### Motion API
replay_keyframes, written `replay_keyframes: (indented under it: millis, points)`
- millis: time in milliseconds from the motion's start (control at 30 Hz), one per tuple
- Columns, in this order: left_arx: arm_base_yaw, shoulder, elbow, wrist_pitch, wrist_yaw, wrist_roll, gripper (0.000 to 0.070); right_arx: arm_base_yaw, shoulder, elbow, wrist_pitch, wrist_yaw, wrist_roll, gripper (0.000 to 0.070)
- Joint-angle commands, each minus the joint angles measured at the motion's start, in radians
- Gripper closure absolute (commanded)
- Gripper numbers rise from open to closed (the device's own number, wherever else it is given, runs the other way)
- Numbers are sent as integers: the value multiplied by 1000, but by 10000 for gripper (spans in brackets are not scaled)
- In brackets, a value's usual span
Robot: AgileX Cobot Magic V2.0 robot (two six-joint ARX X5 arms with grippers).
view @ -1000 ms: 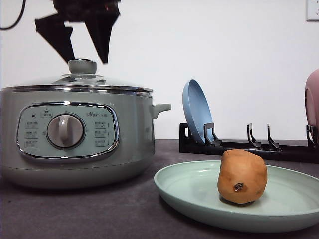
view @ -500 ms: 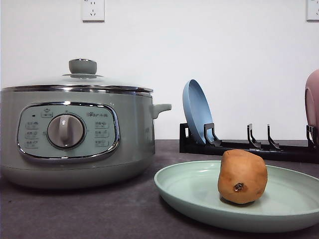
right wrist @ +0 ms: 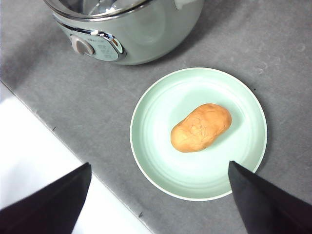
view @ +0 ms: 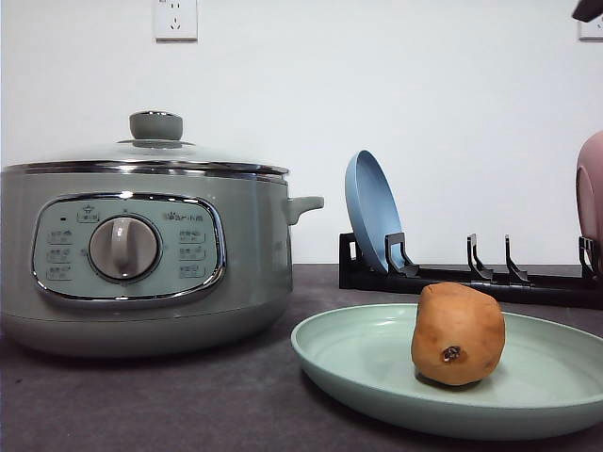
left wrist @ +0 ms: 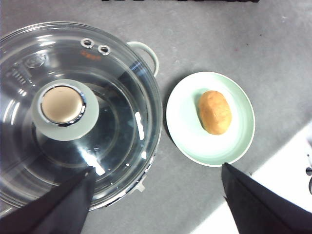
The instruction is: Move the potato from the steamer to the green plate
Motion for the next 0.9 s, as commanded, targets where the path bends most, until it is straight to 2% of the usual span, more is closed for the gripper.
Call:
replay_keyframes:
  millis: [0,133,200,233,367,433,867]
  points:
    - [-5,4,24,-31,4,-2,187,6,8,18,6,-4,12,134]
    - [-5,4,24,-31,4,-3,192,6,8,18,6,-4,11,143]
    - [-5,4,24,-31,4,-2,229,6,8,18,5,-4,11,204]
    - [-5,4,24,-31,5,-2,288,6,8,18,5,-4,11,265]
    - [-5,4,24,-31,4,-2,685,6,8,18,5,-4,4,631]
    - [-5,4,24,-31,4,-2,697,6,8,18,5,-4,-1,700]
    - [-5,4,24,-30,4,-2,697,6,8,18,9,-3,-1,700]
